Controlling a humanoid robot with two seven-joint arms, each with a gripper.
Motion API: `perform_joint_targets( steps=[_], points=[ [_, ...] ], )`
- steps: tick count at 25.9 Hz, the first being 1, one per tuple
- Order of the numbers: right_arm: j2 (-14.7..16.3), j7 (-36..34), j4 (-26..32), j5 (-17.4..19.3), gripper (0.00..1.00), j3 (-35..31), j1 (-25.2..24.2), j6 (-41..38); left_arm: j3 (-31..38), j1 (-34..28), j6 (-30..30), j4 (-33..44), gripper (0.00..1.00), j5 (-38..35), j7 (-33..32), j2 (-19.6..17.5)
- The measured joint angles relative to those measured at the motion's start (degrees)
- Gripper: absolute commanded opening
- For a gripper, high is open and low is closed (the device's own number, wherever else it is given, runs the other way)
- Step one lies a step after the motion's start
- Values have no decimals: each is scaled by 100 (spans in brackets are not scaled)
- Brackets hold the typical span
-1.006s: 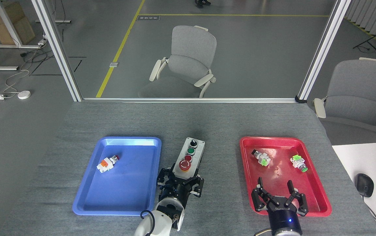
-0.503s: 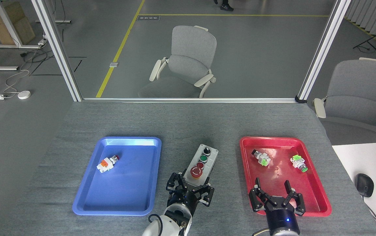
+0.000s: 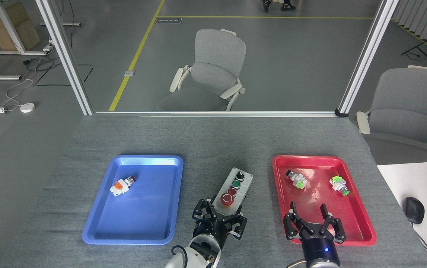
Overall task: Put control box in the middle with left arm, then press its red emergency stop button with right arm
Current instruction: 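Lower the control box onto the table between the trays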
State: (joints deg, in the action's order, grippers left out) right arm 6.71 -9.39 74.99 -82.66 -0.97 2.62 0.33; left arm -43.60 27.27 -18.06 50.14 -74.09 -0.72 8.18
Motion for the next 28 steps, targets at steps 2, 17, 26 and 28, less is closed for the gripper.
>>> perform_joint_targets(
  steps=[2,17,26,28],
  points=[
    [0,0,1,2,91,0,-10,-33,-14,1,0,0,55,0,-2,0],
    [49,1,7,6,92,15,-25,-83,-48,-19,-3,-90,86,0,7,-9],
    [47,11,14,12,94,24,-21,-8,-46,-67,9,-65,96,-5,43,-19],
    [39,14,19,12,94,25,-9,-7,-39,-169,10,-34,97,-19,43,-33]
  ],
)
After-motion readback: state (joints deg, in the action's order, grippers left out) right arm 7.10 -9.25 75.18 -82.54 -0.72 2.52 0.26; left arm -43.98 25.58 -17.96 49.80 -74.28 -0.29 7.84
